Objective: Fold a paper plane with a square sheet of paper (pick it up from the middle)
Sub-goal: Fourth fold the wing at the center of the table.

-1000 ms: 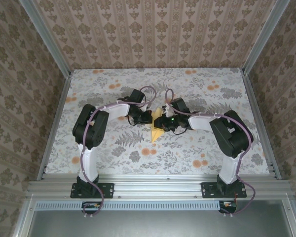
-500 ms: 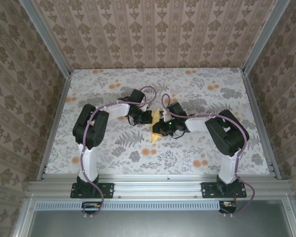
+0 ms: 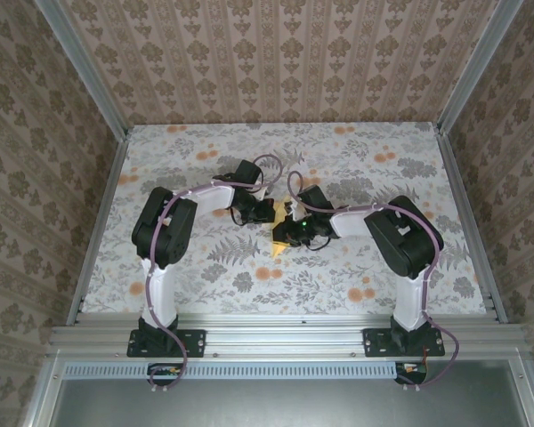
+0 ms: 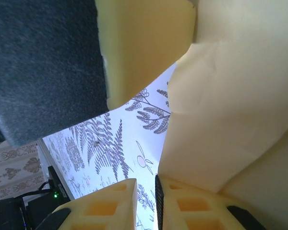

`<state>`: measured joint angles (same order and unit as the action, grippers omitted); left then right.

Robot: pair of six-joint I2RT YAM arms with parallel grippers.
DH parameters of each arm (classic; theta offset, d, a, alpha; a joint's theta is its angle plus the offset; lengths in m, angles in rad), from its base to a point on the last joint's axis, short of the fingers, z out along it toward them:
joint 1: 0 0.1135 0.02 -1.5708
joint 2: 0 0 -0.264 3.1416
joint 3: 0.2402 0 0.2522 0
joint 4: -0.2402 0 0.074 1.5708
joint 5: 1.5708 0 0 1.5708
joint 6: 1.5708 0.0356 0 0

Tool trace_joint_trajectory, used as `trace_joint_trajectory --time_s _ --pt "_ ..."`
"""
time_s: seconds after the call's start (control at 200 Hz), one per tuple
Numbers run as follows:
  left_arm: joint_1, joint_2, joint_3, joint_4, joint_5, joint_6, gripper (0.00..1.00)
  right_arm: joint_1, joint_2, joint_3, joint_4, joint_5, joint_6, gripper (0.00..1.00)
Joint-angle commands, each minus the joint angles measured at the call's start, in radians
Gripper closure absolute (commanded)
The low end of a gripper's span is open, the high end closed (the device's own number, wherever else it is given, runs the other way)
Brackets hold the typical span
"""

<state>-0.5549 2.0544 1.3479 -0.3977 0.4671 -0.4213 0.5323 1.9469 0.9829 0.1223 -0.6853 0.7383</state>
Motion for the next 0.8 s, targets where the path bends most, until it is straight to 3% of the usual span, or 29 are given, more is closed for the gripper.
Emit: trace_joint_trajectory --time_s 0.0,0.54,0.795 --pt "0.004 0.040 0.013 -0.019 -0.021 0.028 0.98 0.009 0.020 0.022 -0.037 -0.008 -0.015 0.78" --pt "0.003 0.044 0.001 -0.011 -0.012 0.027 0.97 0.018 0.065 0.042 -0.027 -0.002 -0.006 0.77" --pt "0.004 -0.023 0.012 -0.001 0.010 0.016 0.80 0.017 0.074 0.037 -0.073 0.011 -0.020 0.77"
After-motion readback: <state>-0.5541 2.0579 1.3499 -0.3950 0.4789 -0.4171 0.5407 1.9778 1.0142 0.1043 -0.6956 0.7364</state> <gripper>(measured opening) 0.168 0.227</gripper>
